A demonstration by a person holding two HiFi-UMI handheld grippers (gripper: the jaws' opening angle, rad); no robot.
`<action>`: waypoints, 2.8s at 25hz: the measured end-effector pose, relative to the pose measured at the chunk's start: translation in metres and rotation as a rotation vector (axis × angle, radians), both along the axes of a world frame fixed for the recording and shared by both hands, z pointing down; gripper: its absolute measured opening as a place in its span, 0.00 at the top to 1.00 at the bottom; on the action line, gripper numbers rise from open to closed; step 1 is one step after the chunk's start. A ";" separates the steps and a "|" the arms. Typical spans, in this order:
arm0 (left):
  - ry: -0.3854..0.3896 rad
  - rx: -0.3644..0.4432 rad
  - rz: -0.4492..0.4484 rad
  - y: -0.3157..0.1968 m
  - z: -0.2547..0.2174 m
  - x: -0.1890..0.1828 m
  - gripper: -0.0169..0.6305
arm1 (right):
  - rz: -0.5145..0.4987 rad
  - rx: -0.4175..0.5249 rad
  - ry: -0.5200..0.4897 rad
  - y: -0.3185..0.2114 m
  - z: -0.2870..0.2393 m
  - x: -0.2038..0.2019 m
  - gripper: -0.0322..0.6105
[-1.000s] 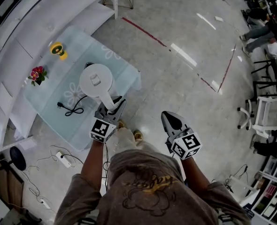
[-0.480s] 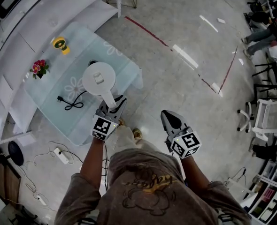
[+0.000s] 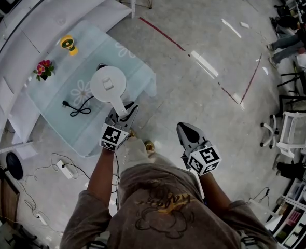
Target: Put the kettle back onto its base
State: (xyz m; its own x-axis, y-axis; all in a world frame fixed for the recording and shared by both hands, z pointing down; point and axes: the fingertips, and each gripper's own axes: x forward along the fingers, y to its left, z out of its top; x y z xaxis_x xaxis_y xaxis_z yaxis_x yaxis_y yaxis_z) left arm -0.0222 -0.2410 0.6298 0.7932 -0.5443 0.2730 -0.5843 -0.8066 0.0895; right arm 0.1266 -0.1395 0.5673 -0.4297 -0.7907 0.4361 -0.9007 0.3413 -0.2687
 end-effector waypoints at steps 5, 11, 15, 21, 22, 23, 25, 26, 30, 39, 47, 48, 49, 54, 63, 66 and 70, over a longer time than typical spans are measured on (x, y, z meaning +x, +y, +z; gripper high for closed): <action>-0.007 -0.024 -0.010 0.000 0.004 -0.005 0.83 | -0.014 -0.001 0.001 0.002 0.001 -0.004 0.95; -0.020 -0.055 -0.027 0.007 -0.001 -0.018 0.74 | -0.036 0.002 -0.002 -0.001 0.002 -0.008 0.95; -0.001 -0.068 -0.058 0.010 -0.013 -0.030 0.69 | -0.059 0.017 -0.012 -0.007 0.001 -0.015 0.95; 0.002 -0.076 -0.097 0.018 -0.035 -0.054 0.67 | -0.117 0.053 -0.038 -0.025 -0.005 -0.037 0.95; 0.005 -0.076 -0.107 0.019 -0.039 -0.058 0.67 | -0.126 0.061 -0.042 -0.028 -0.006 -0.040 0.95; 0.011 -0.077 -0.118 0.020 -0.043 -0.063 0.67 | -0.135 0.068 -0.046 -0.031 -0.008 -0.044 0.95; 0.022 -0.080 -0.146 0.021 -0.053 -0.073 0.66 | -0.150 0.085 -0.053 -0.038 -0.012 -0.051 0.95; 0.026 -0.079 -0.161 0.022 -0.059 -0.078 0.66 | -0.156 0.093 -0.057 -0.040 -0.014 -0.054 0.95; 0.066 -0.070 -0.239 0.020 -0.087 -0.099 0.65 | -0.180 0.124 -0.064 -0.048 -0.025 -0.063 0.95; 0.163 -0.016 -0.366 0.020 -0.156 -0.134 0.66 | -0.191 0.208 -0.059 -0.064 -0.061 -0.068 0.95; 0.221 -0.005 -0.412 0.036 -0.187 -0.135 0.66 | -0.171 0.284 -0.052 -0.069 -0.098 -0.066 0.95; 0.218 0.005 -0.411 0.039 -0.191 -0.134 0.66 | -0.167 0.291 -0.053 -0.068 -0.102 -0.066 0.95; 0.212 0.016 -0.411 0.042 -0.194 -0.134 0.66 | -0.163 0.297 -0.055 -0.068 -0.106 -0.066 0.95; 0.181 0.077 -0.431 0.050 -0.202 -0.135 0.66 | -0.160 0.322 -0.044 -0.064 -0.114 -0.071 0.95; 0.126 0.077 -0.480 0.057 -0.171 -0.143 0.83 | -0.145 0.308 -0.006 -0.062 -0.093 -0.069 0.95; 0.120 0.073 -0.505 0.059 -0.162 -0.147 0.88 | -0.136 0.292 -0.002 -0.061 -0.083 -0.065 0.95; 0.110 0.059 -0.535 0.061 -0.154 -0.155 0.93 | -0.130 0.270 -0.003 -0.057 -0.072 -0.062 0.95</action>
